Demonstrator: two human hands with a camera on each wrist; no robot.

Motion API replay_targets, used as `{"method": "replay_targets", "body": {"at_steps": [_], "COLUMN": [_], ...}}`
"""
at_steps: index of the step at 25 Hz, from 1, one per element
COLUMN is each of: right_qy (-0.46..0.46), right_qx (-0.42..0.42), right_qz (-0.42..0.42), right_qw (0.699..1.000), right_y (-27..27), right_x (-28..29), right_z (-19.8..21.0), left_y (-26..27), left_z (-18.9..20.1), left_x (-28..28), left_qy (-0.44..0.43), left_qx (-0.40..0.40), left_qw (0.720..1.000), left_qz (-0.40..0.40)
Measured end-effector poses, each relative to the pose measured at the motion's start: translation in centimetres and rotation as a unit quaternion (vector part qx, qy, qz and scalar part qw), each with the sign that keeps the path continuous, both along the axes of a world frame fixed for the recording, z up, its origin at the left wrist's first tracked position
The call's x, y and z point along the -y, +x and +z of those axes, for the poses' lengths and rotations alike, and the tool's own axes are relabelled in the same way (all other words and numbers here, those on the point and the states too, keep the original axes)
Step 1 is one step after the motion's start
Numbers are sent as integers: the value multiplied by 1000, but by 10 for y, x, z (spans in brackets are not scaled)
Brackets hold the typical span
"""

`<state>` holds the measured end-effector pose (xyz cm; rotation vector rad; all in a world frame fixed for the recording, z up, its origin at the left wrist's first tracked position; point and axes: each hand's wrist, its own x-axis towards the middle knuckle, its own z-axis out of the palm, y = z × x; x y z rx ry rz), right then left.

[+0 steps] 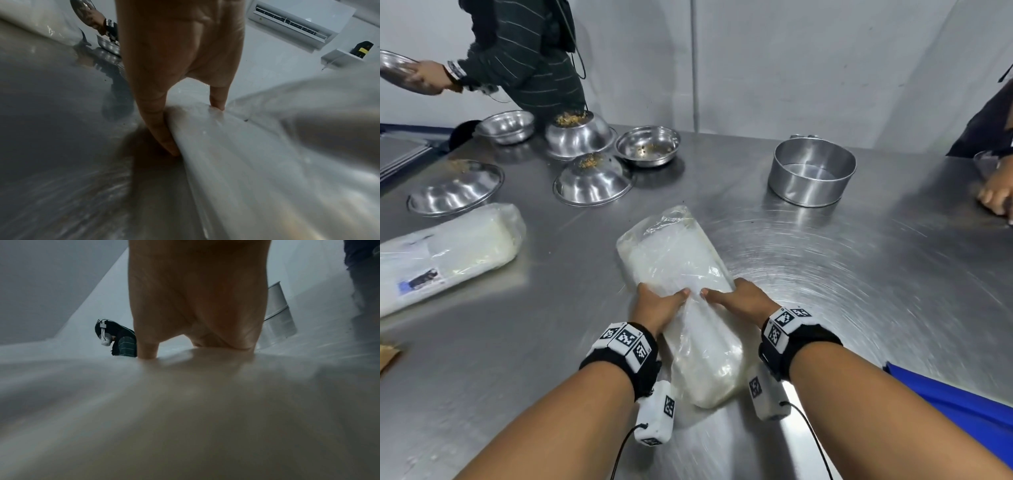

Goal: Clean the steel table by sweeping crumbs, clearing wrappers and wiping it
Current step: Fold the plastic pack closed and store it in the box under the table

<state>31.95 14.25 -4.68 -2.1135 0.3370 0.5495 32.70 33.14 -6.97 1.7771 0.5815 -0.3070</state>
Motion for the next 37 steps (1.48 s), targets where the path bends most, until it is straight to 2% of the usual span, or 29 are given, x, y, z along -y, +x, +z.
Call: {"method": "replay_targets", "body": {"at_steps": [4,9,13,17,22,25,32,37], "right_qy": [116,174,214,260,248,236,233,250], "right_qx": [21,65,101,175,312,358,358,388], "right_qz": [-43,-122,-126,-157,-164,-158,-149,-144], "right_qw": [992,975,963,937,902,890,892,875], "right_y": [-7,-22,-34,-31,-28,-31,-52,-49], "right_x": [-8,-20,-22,-25,-25,-23,-29,-33], "right_z": [-3,-5,13,47,93,110,107,139], "left_y": [11,-11,-16,-12,-13,-17,-31,-22], "left_z": [-18,12,35,74,117,130,117,154], "left_x": [-11,-14,-16,-12,-6,-4,-14,-18], "left_qy": [-37,-127,-134,-127,-73,-64,-89,-144], "left_qx": [5,-8,47,134,243,286,294,321], "left_qw": [999,992,990,983,963,951,945,930], "left_qz": [0,-1,6,-20,-90,-102,-108,-111]}}
